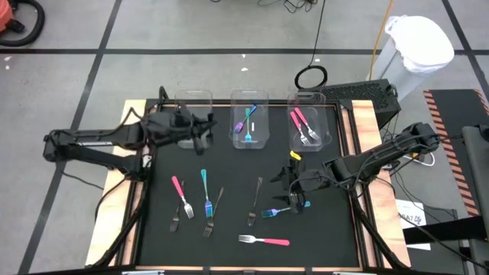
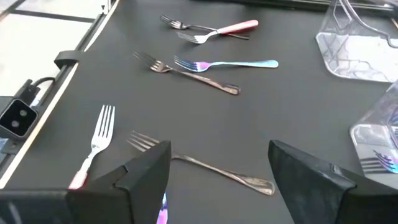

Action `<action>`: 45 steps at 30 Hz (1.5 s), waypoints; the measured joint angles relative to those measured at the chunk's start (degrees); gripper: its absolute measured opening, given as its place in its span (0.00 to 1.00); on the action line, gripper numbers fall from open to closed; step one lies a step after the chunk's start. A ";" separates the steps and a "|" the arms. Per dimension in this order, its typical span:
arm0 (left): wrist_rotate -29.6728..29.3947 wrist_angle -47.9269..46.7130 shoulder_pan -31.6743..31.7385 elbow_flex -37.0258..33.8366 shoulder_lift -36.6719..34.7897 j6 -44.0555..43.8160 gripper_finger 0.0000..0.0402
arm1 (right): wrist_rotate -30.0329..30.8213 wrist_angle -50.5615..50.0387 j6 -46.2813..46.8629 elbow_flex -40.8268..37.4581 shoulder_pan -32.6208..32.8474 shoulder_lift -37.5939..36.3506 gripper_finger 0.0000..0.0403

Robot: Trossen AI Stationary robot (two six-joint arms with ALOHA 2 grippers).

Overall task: Sort silverware by color (type)
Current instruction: Put the black fork into the left transparent bin

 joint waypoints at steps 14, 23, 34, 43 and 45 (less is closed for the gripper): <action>23.77 -5.65 26.39 0.00 2.94 -1.97 0.00 | -0.18 -0.01 2.45 0.00 0.29 0.00 0.66; 24.70 -7.64 35.64 0.00 10.76 -1.31 0.00 | -0.22 -0.26 3.18 0.00 2.37 0.00 0.66; 27.72 2.58 40.46 -5.47 16.53 -1.75 0.00 | -0.24 -0.37 3.70 0.00 4.21 0.00 0.66; 28.43 5.02 41.62 -10.16 16.53 -2.97 0.04 | -0.03 -1.62 4.67 -0.02 4.66 0.00 0.66; 28.22 6.08 41.59 -11.29 16.53 -2.97 0.06 | -0.03 -1.62 4.66 -0.03 4.66 0.00 0.66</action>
